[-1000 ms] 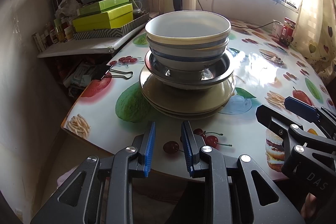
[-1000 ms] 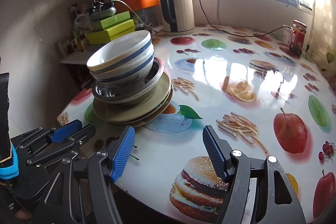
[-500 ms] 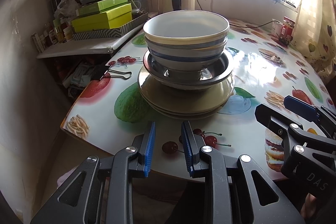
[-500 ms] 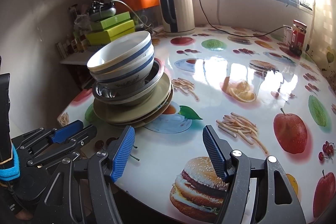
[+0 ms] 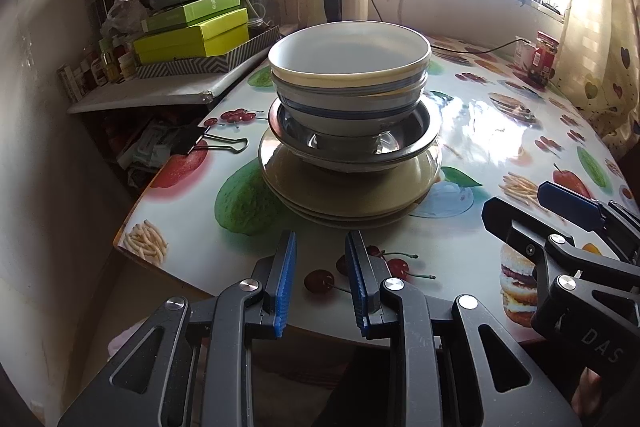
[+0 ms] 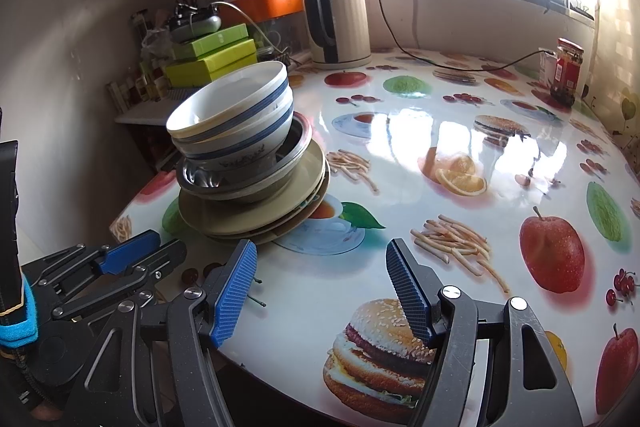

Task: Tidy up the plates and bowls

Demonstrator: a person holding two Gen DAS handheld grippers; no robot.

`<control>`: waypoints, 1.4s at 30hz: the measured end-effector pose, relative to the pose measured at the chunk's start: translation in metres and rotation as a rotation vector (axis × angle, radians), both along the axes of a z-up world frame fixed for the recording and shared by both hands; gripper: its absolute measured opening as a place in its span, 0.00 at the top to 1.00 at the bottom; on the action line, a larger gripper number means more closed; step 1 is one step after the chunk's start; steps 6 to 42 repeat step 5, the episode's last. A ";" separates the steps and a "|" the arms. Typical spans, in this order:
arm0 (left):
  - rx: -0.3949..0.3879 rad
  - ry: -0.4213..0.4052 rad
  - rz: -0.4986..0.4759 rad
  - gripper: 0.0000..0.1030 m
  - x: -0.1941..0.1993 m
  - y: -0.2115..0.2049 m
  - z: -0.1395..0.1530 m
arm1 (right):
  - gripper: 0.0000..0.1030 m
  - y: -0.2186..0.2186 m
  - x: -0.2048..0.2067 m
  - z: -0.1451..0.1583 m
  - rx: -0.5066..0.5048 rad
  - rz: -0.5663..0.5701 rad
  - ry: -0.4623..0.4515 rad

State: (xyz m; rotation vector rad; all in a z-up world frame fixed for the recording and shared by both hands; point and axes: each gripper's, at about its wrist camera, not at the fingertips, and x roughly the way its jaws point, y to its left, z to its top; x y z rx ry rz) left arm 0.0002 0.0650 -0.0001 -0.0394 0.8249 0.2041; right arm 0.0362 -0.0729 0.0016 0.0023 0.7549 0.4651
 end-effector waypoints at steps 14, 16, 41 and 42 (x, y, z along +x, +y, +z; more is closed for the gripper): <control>-0.002 -0.001 0.000 0.75 -0.001 0.000 0.001 | 0.34 0.000 0.000 0.000 0.000 0.000 0.000; -0.002 -0.001 0.000 0.75 -0.001 0.000 0.001 | 0.34 0.000 0.000 0.000 0.000 0.000 0.000; -0.002 -0.001 0.000 0.75 -0.001 0.000 0.001 | 0.34 0.000 0.000 0.000 0.000 0.000 0.000; -0.002 -0.001 0.000 0.75 -0.001 0.000 0.001 | 0.34 0.000 0.000 0.000 0.000 0.000 0.000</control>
